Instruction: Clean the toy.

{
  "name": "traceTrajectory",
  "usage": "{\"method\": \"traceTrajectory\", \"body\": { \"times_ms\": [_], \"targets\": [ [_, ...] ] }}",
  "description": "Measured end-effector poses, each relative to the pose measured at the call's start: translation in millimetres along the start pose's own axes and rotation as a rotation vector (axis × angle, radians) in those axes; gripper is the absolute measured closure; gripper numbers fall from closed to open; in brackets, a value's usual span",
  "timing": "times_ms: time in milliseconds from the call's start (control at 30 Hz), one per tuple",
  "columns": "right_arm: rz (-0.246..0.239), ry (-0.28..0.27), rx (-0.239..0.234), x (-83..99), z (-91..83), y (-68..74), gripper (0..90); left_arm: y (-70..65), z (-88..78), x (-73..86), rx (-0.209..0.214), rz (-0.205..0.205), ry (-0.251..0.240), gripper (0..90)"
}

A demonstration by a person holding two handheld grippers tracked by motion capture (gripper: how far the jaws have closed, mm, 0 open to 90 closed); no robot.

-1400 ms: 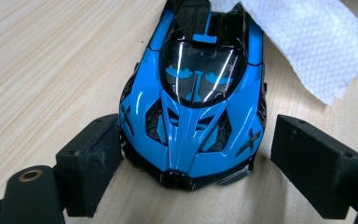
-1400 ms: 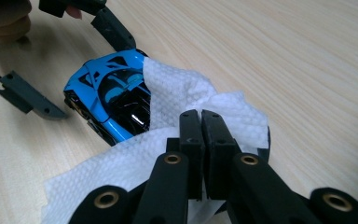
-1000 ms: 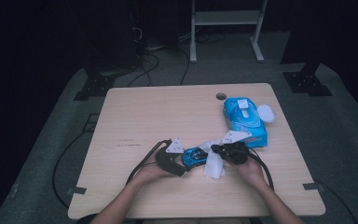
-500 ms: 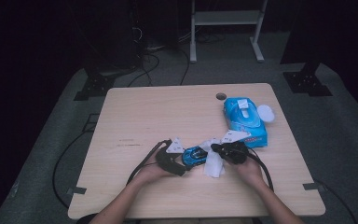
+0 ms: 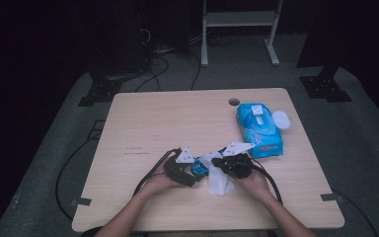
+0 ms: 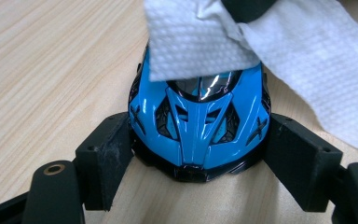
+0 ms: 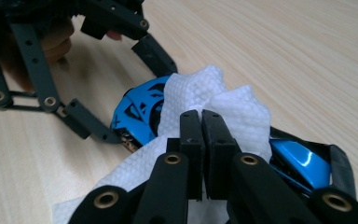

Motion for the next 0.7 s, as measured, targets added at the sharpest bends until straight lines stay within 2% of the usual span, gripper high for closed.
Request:
{"method": "traceTrajectory", "body": {
  "times_ms": [67,133,167,200,267,300,367,433,500,567,600,700],
  "targets": [
    [-0.009,0.004,-0.018,2.1,-1.9,-0.6,87.1,-0.7,-0.2,-1.3,-0.012,0.006,0.003,24.7],
    [-0.032,0.006,-0.005,5.1,-6.5,-7.0,87.0,-1.8,-2.9,-4.1,0.001,0.017,-0.025,28.0],
    [-0.034,0.002,0.018,5.9,-9.2,-12.2,87.1,-2.5,-4.8,-5.0,-0.001,0.033,-0.034,40.3],
    [-0.026,0.009,0.041,7.3,-11.9,-17.5,87.1,-1.9,-4.8,-4.6,-0.013,0.037,-0.030,43.5],
    [0.009,0.011,0.047,9.2,-15.6,-24.5,87.1,-1.2,-0.4,-2.0,0.002,0.004,-0.009,36.3],
    [0.055,0.014,0.018,10.4,-16.3,-25.8,87.1,-1.1,1.2,-1.7,0.007,0.001,-0.004,28.5],
    [0.059,0.008,-0.001,10.2,-14.6,-24.4,87.1,-1.8,3.7,-3.2,0.017,0.008,-0.013,24.0],
    [0.043,0.004,-0.013,8.6,-12.0,-20.8,87.2,-2.8,5.9,-6.0,0.010,0.008,-0.023,20.9],
    [0.002,0.005,-0.007,7.2,-9.7,-16.4,87.1,-1.6,7.1,-7.5,-0.008,0.009,-0.029,17.5],
    [-0.024,0.006,-0.009,6.1,-7.8,-12.9,87.2,2.1,6.3,-7.1,-0.017,0.005,-0.032,23.0],
    [-0.022,0.014,-0.010,5.4,-7.2,-12.0,87.3,2.9,5.7,-6.4,-0.004,-0.005,-0.030,24.3],
    [-0.037,0.035,-0.008,1.9,-4.7,-8.8,87.3,3.4,5.3,-6.0,0.002,-0.009,-0.030,24.5]
  ]
}}
Point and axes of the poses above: each handheld gripper's, and its own axes: z roughly forward along the jaws, x roughly out of its underside, y roughly to its left, the point moved 8 cm from there along z, roughly forward along the jaws, and after that the axes turned 4 degrees about z, right-handed, at the moved point
